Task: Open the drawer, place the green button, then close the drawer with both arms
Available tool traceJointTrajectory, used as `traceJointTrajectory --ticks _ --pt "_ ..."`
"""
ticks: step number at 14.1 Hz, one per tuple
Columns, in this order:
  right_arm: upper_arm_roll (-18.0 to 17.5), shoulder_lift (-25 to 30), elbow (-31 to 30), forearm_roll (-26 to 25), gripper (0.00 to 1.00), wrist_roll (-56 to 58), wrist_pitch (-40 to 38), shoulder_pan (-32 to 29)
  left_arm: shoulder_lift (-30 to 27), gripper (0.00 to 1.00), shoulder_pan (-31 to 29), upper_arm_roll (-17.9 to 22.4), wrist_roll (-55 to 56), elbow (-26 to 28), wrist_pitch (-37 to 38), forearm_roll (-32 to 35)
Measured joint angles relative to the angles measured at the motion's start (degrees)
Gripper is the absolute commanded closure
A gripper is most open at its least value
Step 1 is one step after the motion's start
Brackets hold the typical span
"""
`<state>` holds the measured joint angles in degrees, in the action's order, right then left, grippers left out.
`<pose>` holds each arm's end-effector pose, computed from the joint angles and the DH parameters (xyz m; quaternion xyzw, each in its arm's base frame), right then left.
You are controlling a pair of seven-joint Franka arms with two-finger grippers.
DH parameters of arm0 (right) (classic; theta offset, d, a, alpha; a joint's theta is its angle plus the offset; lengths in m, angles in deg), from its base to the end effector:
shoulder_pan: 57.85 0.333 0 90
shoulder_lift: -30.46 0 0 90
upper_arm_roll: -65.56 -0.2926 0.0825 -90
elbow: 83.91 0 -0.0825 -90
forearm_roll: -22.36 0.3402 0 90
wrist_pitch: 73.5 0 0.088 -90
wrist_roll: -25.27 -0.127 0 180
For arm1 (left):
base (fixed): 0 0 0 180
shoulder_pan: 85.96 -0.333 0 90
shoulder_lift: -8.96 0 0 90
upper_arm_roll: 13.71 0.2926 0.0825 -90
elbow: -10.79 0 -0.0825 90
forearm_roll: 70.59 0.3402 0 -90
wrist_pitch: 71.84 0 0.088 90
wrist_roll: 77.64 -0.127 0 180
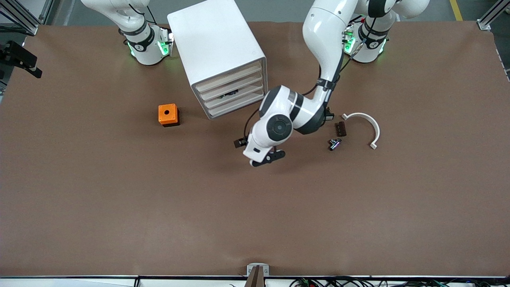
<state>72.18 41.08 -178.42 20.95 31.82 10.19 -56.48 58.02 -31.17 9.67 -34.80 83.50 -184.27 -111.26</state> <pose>0.4419 -0.0493 0.6261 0.9999 0.0110 -0.0025 0.0014 0.5161 -0.4565 0.2473 0.9667 0.1912 -0.1342 0.1049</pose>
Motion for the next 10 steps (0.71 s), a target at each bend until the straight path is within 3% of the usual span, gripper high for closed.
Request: traceJointTrajectory --ticks 2,7,10 --pt "0.12 0.0 -0.2 0.0 0.0 0.0 -0.07 -0.42 -0.03 0.0 -1.92 1.66 -0.03 0.02 0.02 1.28" --pt "0.44 0.09 -0.33 0.0 0.0 0.0 -0.59 -1.1 -0.08 0.0 -10.0 1.93 -0.04 0.02 0.03 12.43" --pt "0.42 0.17 -0.33 0.01 0.0 0.0 -0.63 -1.1 -0.67 0.0 -15.09 0.19 -0.47 -0.07 0.07 13.12"
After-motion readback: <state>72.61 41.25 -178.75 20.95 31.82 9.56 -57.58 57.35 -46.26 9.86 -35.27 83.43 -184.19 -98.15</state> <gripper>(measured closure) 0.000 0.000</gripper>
